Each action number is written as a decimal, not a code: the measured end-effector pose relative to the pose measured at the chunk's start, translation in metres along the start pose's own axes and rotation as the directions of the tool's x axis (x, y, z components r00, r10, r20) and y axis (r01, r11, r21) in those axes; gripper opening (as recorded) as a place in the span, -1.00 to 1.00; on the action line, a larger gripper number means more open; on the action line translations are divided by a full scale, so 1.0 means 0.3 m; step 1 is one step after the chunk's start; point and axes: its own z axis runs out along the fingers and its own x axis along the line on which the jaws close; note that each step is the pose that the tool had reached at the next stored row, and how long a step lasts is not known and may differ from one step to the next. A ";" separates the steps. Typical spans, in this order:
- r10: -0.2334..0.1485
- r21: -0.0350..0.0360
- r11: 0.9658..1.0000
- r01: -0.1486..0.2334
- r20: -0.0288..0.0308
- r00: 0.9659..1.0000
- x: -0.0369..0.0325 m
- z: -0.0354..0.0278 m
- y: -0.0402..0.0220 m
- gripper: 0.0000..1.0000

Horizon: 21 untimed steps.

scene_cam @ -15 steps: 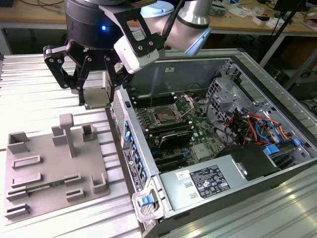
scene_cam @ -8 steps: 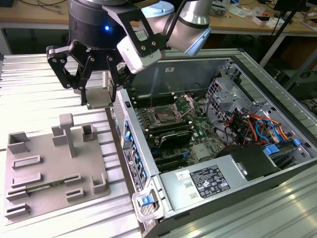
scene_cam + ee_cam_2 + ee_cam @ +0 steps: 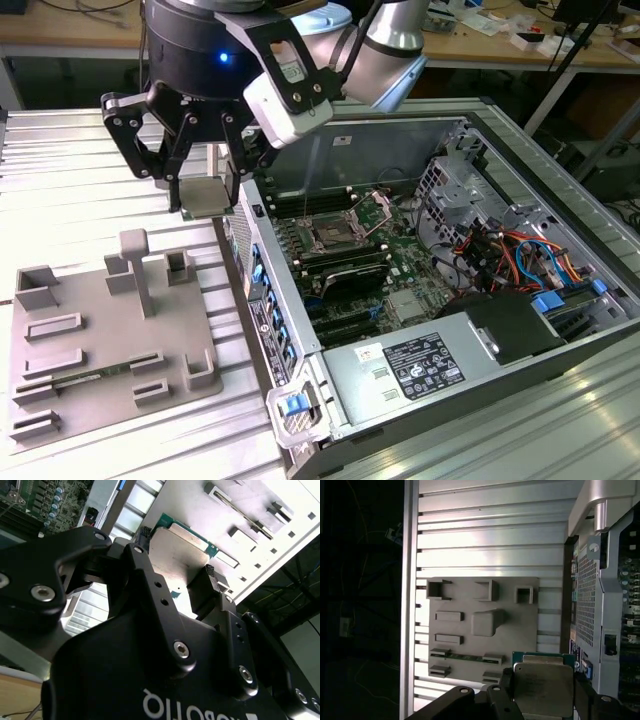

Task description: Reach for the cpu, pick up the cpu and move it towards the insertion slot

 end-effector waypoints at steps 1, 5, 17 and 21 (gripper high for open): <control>0.000 0.000 1.000 0.000 0.000 1.000 -0.002 0.000 0.000 0.09; 0.000 0.000 1.000 0.000 0.000 1.000 -0.007 0.000 0.000 0.09; 0.000 0.000 1.000 0.000 0.000 1.000 -0.025 0.000 -0.001 0.09; 0.000 0.000 1.000 0.000 0.000 1.000 -0.032 0.000 -0.001 0.09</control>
